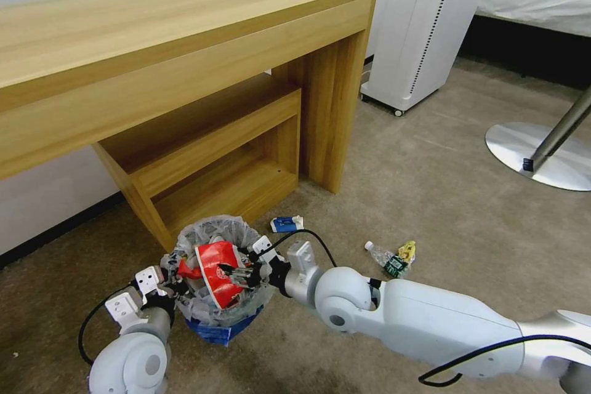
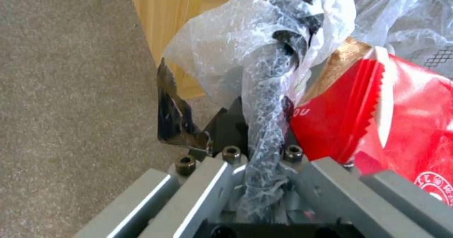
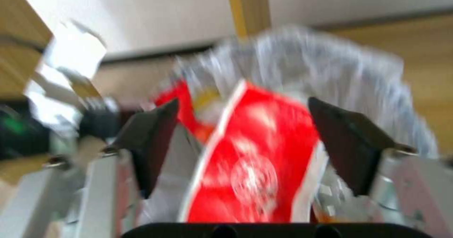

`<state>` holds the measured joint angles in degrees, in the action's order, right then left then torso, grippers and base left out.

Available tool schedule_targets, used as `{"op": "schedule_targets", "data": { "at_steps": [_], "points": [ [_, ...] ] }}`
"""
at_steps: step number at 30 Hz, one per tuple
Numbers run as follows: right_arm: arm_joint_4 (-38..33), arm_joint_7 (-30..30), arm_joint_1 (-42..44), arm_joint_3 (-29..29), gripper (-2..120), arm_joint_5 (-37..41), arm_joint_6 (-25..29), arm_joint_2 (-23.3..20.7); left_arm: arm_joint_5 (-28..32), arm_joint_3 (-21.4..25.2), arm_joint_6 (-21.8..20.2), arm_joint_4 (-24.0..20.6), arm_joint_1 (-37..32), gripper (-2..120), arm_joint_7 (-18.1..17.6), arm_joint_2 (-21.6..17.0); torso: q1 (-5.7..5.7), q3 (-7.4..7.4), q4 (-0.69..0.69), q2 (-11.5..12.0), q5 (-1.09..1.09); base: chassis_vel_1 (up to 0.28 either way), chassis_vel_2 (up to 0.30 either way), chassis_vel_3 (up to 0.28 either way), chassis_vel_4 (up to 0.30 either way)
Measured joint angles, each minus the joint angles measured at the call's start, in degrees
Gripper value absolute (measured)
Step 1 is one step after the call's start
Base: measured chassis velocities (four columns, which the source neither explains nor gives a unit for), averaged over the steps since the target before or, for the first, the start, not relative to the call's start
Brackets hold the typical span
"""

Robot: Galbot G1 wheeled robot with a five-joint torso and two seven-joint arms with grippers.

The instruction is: Pick up the trash bin and place the garbage on the floor into it.

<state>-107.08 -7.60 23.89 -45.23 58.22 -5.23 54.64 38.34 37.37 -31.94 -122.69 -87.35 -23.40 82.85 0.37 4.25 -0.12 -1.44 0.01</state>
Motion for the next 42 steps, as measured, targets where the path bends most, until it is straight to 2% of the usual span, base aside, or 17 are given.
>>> {"op": "schedule_targets", "data": {
  "at_steps": [2, 5, 7, 10, 11, 13, 14, 16, 18, 20, 22, 23, 26, 27, 30, 35, 42],
  "points": [
    [0.0, 4.4, 2.4, 3.4, 89, -0.4, 4.8, -1.2, -0.1, 0.1, 0.0, -0.1, -0.1, 0, 0.0, 0.0, 0.00, 0.00, -0.01, 0.0, 0.00, 0.000, 0.000, 0.000, 0.000],
    [-0.7, 7.8, 4.5, 6.9, 97, -0.5, 8.8, -2.3, -0.2, 0.2, 0.0, -0.1, -0.1, 0, 0.0, 0.0, 0.00, 0.00, -0.01, 0.0, 0.00, 0.000, 0.000, 0.000, 0.000],
    [-1.0, 8.6, 5.1, 7.8, 99, -0.5, 9.8, -2.6, -0.2, 0.2, 0.0, -0.1, -0.1, 0, 0.0, 0.0, 0.00, 0.00, -0.01, 0.0, 0.00, 0.000, 0.000, 0.000, 0.000],
    [-2.1, 11.0, 7.8, 13.3, 100, -0.4, 13.9, -3.5, -0.3, 0.6, 0.1, -0.3, -0.5, 0, 0.1, 0.0, 0.00, 0.00, 0.00, 0.0, 0.00, 0.000, 0.000, 0.000, 0.000],
    [-2.1, 11.0, 7.8, 13.3, 100, -0.4, 13.9, -3.5, -0.3, 0.6, 0.1, -0.3, -0.5, 0, 0.1, 0.0, 0.00, 0.00, 0.00, 0.0, 0.00, 0.000, 0.000, 0.000, 0.000],
    [-3.7, 10.4, 11.0, 20.6, 100, -0.1, 14.1, -4.2, -0.4, 0.9, 0.2, -1.0, -1.1, 0, 0.2, -0.2, 0.00, 0.00, 0.00, 0.0, 0.00, 0.000, 0.000, 0.000, 0.000],
    [-3.7, 10.4, 11.0, 20.6, 100, -0.1, 14.1, -4.2, -0.4, 0.9, 0.2, -1.0, -1.1, 0, 0.2, -0.2, 0.00, 0.00, 0.00, 0.0, 0.00, 0.000, 0.000, 0.000, 0.000],
    [-4.6, 8.8, 14.9, 28.2, 100, -0.1, 13.5, -4.4, -0.4, 1.1, 0.3, -1.7, -1.5, 0, 0.3, -0.4, 0.00, 0.00, 0.00, 0.0, 0.00, 0.000, 0.000, 0.000, 0.000],
    [-4.7, 8.4, 15.8, 29.8, 100, -0.2, 13.3, -4.4, -0.4, 1.2, 0.3, -1.8, -1.6, 0, 0.4, -0.4, 0.00, 0.00, 0.00, 0.0, 0.00, 0.000, 0.000, 0.000, 0.000],
    [-5.9, 6.3, 22.8, 40.8, 100, -0.7, 12.4, -4.0, -0.5, 1.3, 0.4, -2.8, -2.1, 0, 0.6, -0.4, 0.00, 0.00, 0.00, 0.0, 0.00, 0.000, 0.000, 0.000, 0.000],
    [-6.2, 5.6, 26.6, 47.1, 100, -1.4, 12.1, -3.5, -0.8, 1.3, 0.5, -3.3, -2.5, 0, 0.7, -0.4, 0.00, 0.00, -0.02, 0.0, 0.01, 0.000, 0.000, 0.000, 0.000],
    [-6.2, 5.6, 26.6, 47.1, 100, -1.4, 12.1, -3.5, -0.8, 1.3, 0.5, -3.3, -2.5, 0, 0.7, -0.4, 0.00, 0.00, -0.02, 0.0, 0.01, 0.000, 0.000, 0.000, 0.000],
    [-6.4, 4.5, 32.5, 58.6, 100, -3.9, 11.2, -2.1, -2.0, 1.3, 0.8, -4.0, -3.3, 0, 1.1, -0.5, 0.00, -0.01, -0.01, 0.0, 0.01, 0.000, 0.000, 0.000, 0.000],
    [-6.4, 4.5, 32.5, 58.6, 100, -3.9, 11.2, -2.1, -2.0, 1.3, 0.8, -4.0, -3.3, 0, 1.1, -0.5, 0.00, -0.01, -0.01, 0.0, 0.01, 0.000, 0.000, 0.000, 0.000],
    [-6.4, 3.7, 37.3, 66.3, 100, -6.2, 11.1, -0.4, -3.0, 1.5, 1.2, -4.6, -4.3, 0, 1.6, -0.5, 0.00, 0.00, -0.01, 0.0, 0.00, 0.000, 0.000, 0.000, 0.000],
    [-6.4, 3.6, 40.8, 70.5, 100, -9.0, 11.9, 1.4, -5.0, 1.6, 1.9, -4.9, -5.1, 0, 2.5, -0.4, 0.00, 0.00, -0.01, 0.0, 0.00, 0.000, 0.000, 0.000, 0.000],
    [-8.4, 8.0, 48.2, 80.7, 100, -15.0, 16.4, 8.3, -7.9, 2.0, 3.6, -5.9, -6.2, 0, 4.2, -0.3, 0.00, -0.01, -0.02, 0.0, 0.00, 0.000, 0.000, 0.000, 0.000]
  ]
}}
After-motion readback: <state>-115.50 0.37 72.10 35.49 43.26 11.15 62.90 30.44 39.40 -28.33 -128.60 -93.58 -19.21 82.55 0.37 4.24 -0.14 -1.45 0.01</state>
